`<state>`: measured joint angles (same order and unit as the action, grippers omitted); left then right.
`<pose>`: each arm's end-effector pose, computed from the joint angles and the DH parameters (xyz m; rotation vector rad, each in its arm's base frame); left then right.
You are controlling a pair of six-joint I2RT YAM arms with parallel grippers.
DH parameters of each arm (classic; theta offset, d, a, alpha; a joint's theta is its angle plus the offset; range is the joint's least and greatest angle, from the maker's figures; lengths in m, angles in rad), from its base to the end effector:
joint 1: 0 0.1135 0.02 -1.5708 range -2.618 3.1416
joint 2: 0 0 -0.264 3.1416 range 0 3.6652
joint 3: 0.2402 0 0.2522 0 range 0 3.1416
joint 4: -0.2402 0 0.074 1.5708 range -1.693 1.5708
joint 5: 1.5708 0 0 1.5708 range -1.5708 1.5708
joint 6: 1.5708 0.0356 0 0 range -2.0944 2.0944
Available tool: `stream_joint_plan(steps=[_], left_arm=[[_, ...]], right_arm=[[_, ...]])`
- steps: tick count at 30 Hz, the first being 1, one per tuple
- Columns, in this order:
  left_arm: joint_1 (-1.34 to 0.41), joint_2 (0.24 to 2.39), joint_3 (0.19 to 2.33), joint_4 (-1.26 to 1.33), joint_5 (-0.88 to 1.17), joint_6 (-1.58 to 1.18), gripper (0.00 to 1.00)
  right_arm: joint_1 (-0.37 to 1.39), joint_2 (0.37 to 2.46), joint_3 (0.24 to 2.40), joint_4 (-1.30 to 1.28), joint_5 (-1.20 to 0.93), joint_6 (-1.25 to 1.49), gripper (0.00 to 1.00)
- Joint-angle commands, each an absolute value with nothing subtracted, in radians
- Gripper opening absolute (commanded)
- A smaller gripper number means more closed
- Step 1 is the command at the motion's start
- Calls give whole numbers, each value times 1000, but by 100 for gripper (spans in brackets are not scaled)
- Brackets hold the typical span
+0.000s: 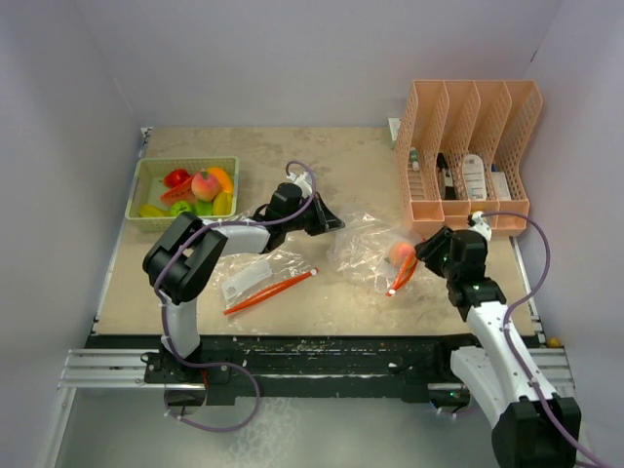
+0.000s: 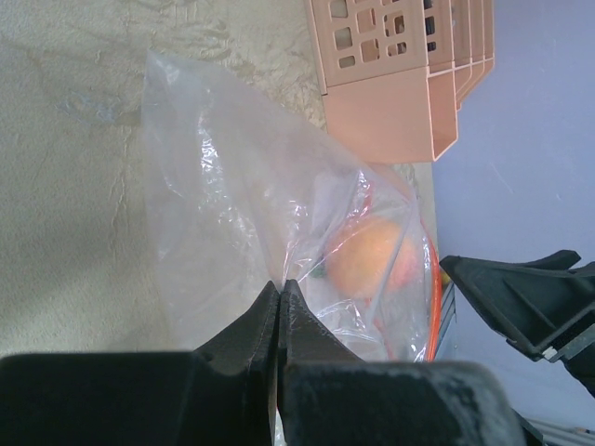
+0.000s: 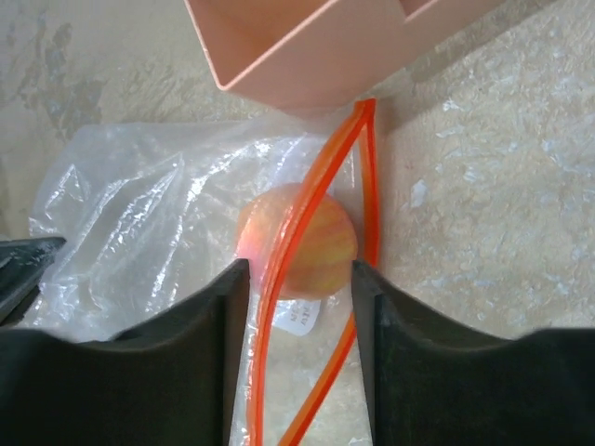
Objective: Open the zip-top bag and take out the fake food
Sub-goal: Pick up the fake fruit from the zipper food storage bag.
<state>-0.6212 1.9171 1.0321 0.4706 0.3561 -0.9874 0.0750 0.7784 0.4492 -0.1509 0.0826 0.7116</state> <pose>0.3257 -0.2484 0.1670 -0.1482 2.2358 -1.3239 0.1800 0.0106 0.2259 0.6981 1.9525 0.4029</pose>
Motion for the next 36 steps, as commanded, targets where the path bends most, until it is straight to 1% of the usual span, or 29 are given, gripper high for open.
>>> stream_joint_plan(steps=[1,2,3,6,9,11,14,18,21,26,28,31,33,36], left_arm=[[-620,1913,1052,517,374,-999,0],[-619,1912,1052,518,374,-999,0],[-620,1911,1051,517,374,-1000,0],[-619,1907,1046,516,374,-998,0],[-620,1906,1039,519,371,-999,0],[-620,1910,1038,526,373,-1005,0],[-620,1917,1040,538,377,-1012,0],[-619,1925,1045,542,379,-1014,0],[-619,1921,1045,538,379,-1015,0],[-620,1919,1040,531,373,-1011,0],[-620,1926,1041,536,378,-1015,0],[-619,1933,1046,541,380,-1017,0],[-619,1935,1047,541,382,-1018,0],[-620,1928,1044,539,381,-1016,0]], right_arm=[[63,739,408,-190,77,848,38],[59,732,402,-192,80,859,30],[57,724,396,-192,82,864,25],[55,697,390,-213,70,868,15],[55,700,374,-185,30,860,9],[55,738,345,-122,-39,860,8],[55,835,310,19,-189,837,12],[57,953,340,114,-299,799,11],[58,929,357,112,-306,782,10],[57,860,424,15,-277,725,10],[57,850,449,-30,-280,715,11],[57,863,489,-50,-228,690,14],[57,887,510,-58,-199,661,19],[57,944,533,-54,-178,617,33]])
